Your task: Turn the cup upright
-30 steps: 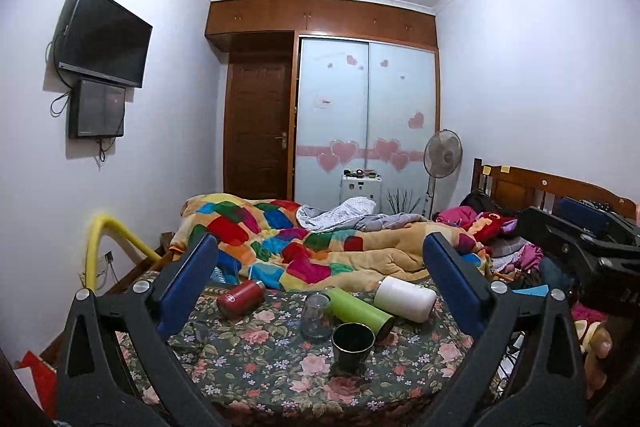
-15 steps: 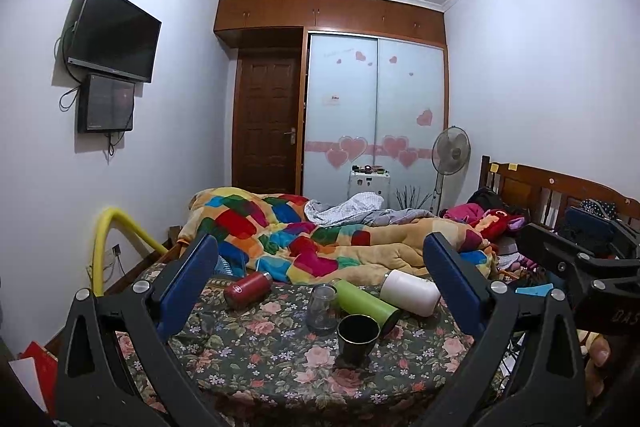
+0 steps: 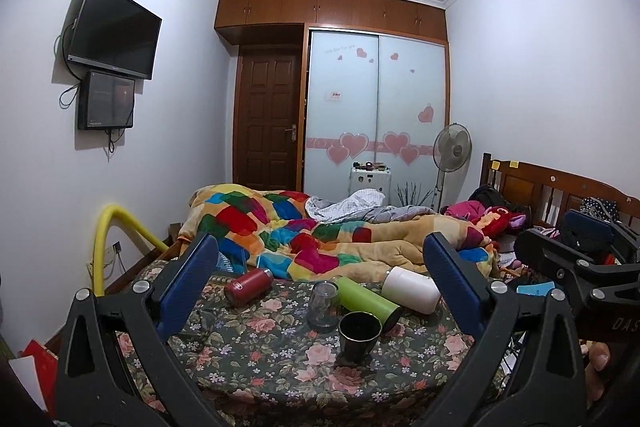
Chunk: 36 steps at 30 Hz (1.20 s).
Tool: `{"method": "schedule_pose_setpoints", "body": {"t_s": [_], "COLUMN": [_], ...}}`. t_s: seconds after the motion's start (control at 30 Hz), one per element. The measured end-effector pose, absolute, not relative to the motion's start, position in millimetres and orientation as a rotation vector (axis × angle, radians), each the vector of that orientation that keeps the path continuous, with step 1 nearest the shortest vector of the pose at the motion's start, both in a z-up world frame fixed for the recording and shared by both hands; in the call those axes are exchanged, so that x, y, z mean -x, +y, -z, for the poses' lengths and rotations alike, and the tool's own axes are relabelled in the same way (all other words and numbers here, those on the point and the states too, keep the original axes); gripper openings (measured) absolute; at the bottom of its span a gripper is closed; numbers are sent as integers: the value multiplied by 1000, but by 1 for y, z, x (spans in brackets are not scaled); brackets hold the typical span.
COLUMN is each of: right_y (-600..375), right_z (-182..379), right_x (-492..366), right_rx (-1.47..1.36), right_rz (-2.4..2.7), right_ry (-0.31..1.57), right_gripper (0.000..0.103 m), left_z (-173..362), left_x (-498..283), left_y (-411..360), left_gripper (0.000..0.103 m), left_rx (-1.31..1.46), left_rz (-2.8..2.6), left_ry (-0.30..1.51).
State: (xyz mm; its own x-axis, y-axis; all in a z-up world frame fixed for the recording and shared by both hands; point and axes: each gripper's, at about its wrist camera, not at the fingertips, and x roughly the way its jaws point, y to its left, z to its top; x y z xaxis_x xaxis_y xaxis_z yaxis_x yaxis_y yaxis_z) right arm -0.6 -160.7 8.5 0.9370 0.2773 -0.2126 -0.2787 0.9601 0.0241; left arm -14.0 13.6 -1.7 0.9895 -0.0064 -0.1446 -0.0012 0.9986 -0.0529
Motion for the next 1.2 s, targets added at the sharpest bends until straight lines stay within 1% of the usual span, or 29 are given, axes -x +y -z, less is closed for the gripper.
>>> {"method": "schedule_pose_setpoints", "body": {"t_s": [1.2], "right_y": [-160], "right_z": [-11], "right_x": [-1], "right_rx": [2], "right_rz": [-282], "right_ry": [226], "right_gripper": [103], "left_z": [7], "left_x": [11], "left_y": [14], "left_gripper": [103], "left_rx": [50], "left_rz": [5], "left_ry": [160]}}
